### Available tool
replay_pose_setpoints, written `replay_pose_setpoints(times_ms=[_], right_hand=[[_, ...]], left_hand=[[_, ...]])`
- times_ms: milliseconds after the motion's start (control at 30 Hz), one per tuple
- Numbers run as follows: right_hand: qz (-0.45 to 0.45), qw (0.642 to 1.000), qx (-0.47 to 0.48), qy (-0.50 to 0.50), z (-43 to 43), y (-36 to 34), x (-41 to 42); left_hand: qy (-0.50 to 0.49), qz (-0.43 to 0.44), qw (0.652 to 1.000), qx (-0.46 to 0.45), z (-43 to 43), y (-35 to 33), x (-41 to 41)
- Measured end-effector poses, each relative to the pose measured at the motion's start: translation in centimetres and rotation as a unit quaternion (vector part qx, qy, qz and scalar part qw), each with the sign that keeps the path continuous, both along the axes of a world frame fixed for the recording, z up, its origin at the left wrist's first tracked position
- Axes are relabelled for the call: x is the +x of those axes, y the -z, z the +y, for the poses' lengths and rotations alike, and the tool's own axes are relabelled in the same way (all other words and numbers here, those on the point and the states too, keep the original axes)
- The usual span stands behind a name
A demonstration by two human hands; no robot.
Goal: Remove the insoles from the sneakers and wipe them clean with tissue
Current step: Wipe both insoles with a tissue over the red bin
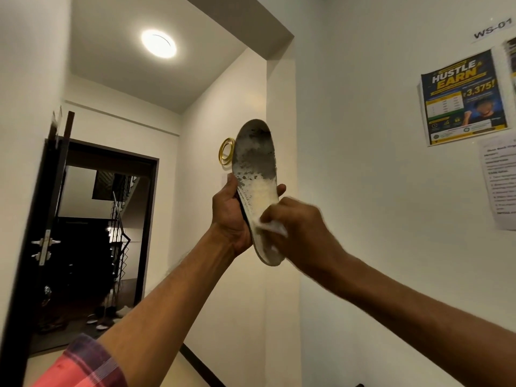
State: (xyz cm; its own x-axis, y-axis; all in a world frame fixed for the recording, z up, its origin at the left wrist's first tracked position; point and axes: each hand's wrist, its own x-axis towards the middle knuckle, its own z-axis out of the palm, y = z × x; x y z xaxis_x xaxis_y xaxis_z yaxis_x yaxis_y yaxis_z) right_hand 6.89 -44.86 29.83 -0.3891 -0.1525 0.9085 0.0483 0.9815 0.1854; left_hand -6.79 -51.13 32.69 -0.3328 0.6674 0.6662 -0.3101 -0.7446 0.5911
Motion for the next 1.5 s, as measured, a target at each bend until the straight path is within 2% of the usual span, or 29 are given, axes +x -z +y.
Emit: replay_pose_setpoints(times_ms=[67,200,333,467,600,733,900,1033,1167,1300,1433,1500], right_hand=[[-0.035,0.998,0.055,-0.017,-0.7,0.4,-0.7],[0.095,0.994,-0.041,-0.039,0.1,-1.8,-0.6],[0.041,0.997,0.059,-0.032,-1.4,-1.1,-1.7],[0.127,0.989,-0.059,-0.038,0.3,-3.1,-1.5],[0.074,0.995,-0.005,-0.060,-0.8,-2.0,-2.1],[0.142,0.986,-0.080,-0.044,0.2,-3.5,-1.6],[0.105,0.991,-0.031,-0.080,-1.1,-2.7,-2.5],[0.165,0.983,-0.065,-0.047,0.0,-4.2,-2.3],[0.107,0.992,-0.008,-0.061,-0.2,-3.3,-2.8],[0.191,0.979,-0.063,-0.044,1.1,-4.7,-2.2],[0.135,0.989,0.013,-0.063,0.0,-3.5,-2.8],[0.161,0.985,-0.015,-0.055,0.6,-4.4,-2.6]], left_hand=[[-0.012,0.005,1.000,0.001,-0.2,-0.1,-0.1],[-0.035,-0.008,0.999,0.003,0.0,0.1,0.1],[-0.024,-0.019,1.000,-0.007,0.3,0.4,-0.5],[-0.055,-0.002,0.998,-0.012,0.4,0.5,0.2],[-0.052,-0.006,0.999,-0.010,0.2,0.6,0.3],[-0.064,0.019,0.998,-0.022,0.3,0.6,0.9],[-0.077,0.017,0.997,-0.009,0.2,0.7,0.8],[-0.080,0.033,0.996,-0.032,0.4,0.9,1.3],[-0.077,0.034,0.996,-0.026,0.2,1.3,1.0],[-0.084,0.067,0.993,-0.052,0.1,1.7,1.7],[-0.080,0.054,0.995,-0.030,0.1,1.8,1.4],[-0.055,0.055,0.996,-0.040,-0.1,2.0,1.6]])
